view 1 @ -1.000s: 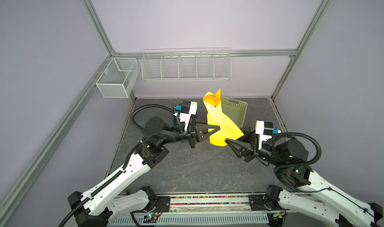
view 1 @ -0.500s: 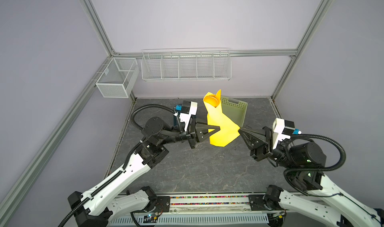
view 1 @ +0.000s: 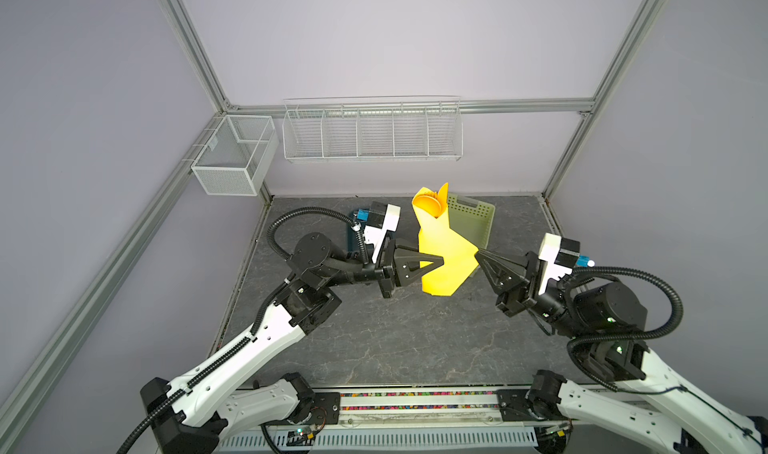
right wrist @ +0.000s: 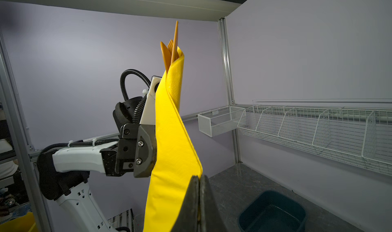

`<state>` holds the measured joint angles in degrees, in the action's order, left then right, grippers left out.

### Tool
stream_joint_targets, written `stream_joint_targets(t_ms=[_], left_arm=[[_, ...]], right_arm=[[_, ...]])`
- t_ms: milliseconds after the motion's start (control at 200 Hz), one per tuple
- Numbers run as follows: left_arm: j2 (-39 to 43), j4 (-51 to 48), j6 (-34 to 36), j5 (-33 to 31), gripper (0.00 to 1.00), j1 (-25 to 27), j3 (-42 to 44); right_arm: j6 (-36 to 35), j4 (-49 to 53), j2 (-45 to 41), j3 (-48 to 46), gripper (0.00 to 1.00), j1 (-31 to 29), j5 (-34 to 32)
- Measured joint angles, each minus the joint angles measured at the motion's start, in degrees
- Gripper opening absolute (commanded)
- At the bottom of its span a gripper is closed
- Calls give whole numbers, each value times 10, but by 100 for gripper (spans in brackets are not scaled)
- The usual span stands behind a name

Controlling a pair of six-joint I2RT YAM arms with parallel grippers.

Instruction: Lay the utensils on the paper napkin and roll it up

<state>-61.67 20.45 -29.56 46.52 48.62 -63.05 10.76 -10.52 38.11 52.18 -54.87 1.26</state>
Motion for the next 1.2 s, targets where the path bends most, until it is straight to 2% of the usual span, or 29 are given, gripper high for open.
stream_joint_targets(t_ms=[525,945,1030,1115,1200], left_arm=[[-13,56,-46,14,0,1,0],[-13,73,-47,11,0,2,0],[-11,66,-38,7,0,2,0],[-4,42,-21,-1,0,3,0],[5,10,2,-10,0,4,0]], right_arm=[[-9,-58,98,21,7,0,6],[24,-113,168,40,10,0,101],[26,-107,165,40,14,0,106],[25,-87,153,40,27,0,106],[24,-52,128,40,33,0,101]])
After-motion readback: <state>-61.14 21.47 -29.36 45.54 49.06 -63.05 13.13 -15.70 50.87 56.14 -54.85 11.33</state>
